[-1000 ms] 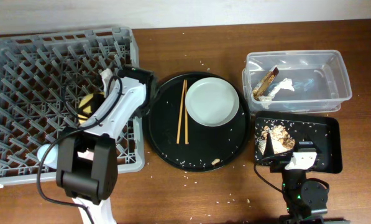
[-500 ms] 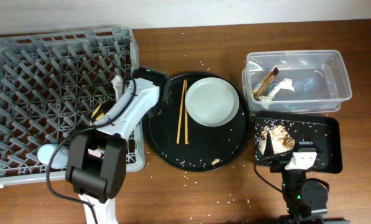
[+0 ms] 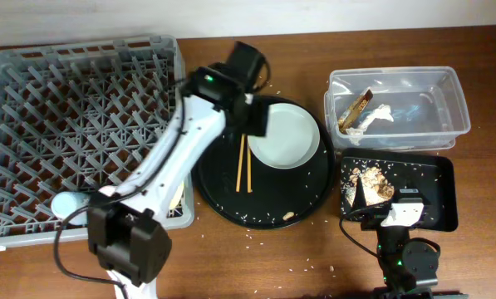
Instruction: Sort waste into correct bins and load items into the dishwasher rack
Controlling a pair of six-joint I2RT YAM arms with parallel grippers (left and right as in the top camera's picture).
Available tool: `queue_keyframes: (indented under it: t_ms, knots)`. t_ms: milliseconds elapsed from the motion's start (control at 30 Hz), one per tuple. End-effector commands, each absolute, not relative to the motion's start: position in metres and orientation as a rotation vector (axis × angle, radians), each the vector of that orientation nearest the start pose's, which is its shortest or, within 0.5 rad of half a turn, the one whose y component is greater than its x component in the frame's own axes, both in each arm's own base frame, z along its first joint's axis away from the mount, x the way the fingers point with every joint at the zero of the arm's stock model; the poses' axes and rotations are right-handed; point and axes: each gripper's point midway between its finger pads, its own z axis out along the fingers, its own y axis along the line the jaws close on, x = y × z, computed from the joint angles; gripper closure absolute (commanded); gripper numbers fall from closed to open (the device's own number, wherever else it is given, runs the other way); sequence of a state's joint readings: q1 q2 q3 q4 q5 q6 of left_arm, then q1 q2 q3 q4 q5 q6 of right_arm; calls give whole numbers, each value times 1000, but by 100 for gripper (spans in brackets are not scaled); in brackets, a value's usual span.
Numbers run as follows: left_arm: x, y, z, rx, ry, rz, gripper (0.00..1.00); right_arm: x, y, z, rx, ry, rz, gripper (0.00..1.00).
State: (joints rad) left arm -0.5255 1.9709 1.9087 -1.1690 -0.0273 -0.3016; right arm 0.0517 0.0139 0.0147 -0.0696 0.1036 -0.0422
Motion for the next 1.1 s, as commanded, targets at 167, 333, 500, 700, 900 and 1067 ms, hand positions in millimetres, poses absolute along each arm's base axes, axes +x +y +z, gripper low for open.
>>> queue_keyframes:
  t_ms: [167, 333, 500, 700, 900, 1067]
  knots:
    - [359, -273, 80, 394, 3007, -222, 29, 246, -6, 157, 4, 1643, -83, 2]
    - [385, -198, 72, 476, 3042, -158, 42, 246, -6, 157, 4, 1643, -83, 2]
    - [363, -186, 8, 519, 3081, -152, 48, 246, -6, 157, 4, 1643, -83, 1]
    - [354, -207, -5, 571, 3053, -229, 52, 246, -6, 157, 4, 1644, -83, 2]
    - [360, -205, 35, 512, 3097, -219, 60, 246, -6, 157, 4, 1643, -83, 2]
    - [363, -210, 30, 520, 3070, -227, 53, 246, -6, 157, 4, 1644, -83, 1]
